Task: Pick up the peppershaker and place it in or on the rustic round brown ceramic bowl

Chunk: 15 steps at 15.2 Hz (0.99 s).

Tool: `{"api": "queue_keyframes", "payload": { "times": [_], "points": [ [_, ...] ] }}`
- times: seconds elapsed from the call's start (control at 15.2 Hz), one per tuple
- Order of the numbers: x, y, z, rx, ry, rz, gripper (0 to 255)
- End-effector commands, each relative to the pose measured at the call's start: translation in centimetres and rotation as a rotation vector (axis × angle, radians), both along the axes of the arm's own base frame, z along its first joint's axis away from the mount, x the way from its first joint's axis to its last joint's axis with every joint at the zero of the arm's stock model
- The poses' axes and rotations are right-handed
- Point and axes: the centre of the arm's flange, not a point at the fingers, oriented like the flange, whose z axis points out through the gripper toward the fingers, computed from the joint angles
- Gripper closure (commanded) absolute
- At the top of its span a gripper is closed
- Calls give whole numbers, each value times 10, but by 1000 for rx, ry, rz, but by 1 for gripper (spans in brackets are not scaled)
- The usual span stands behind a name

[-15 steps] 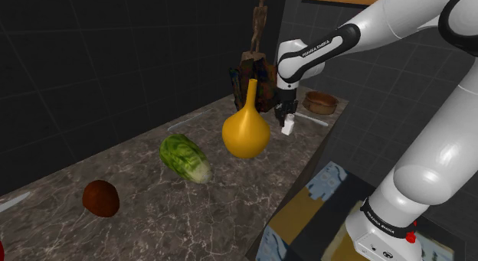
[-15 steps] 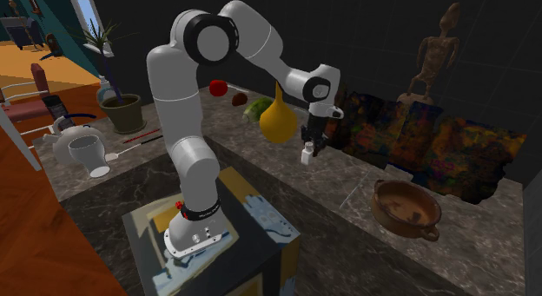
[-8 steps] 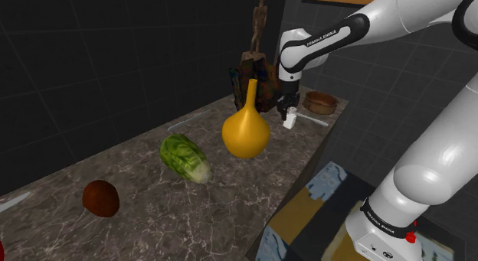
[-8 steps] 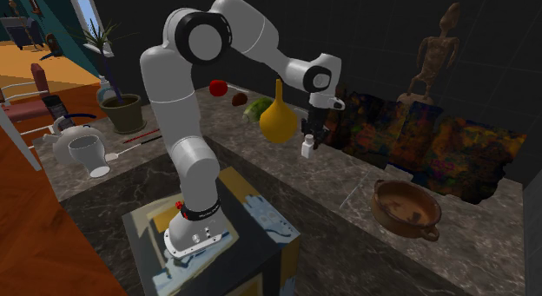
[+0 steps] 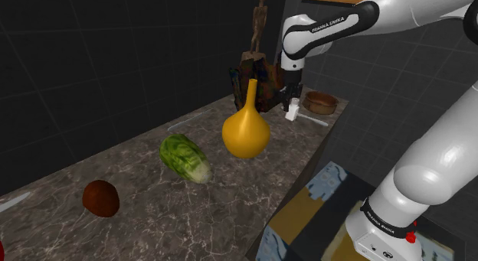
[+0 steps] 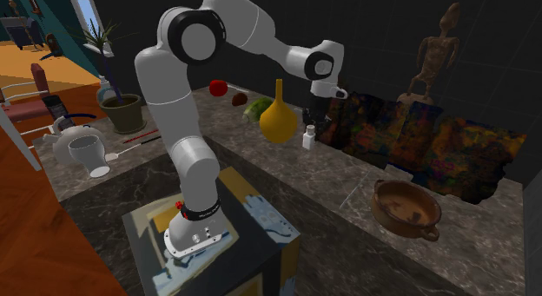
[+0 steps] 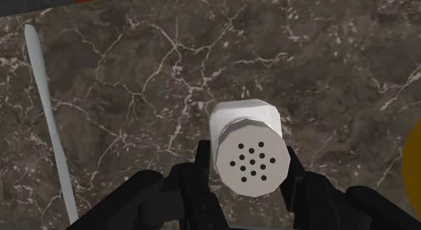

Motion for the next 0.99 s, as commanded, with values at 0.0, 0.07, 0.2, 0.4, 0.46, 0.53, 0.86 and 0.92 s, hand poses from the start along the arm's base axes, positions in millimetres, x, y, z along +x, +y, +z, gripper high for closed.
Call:
{"api": "queue_keyframes", "payload": {
  "times": [0.0,0.07,0.2,0.4,0.46,0.53,0.86,0.92],
  "points": [
    [0,0,11,0,0,0,255],
    [0,0,16,0,0,0,255],
    [0,0,27,0,0,0,255],
    [0,0,42,0,0,0,255],
    [0,0,48,0,0,0,255],
    [0,0,53,0,0,0,255],
    [4,-40,63,0,0,0,255],
    [5,-53,63,0,0,0,255]
  ]
}}
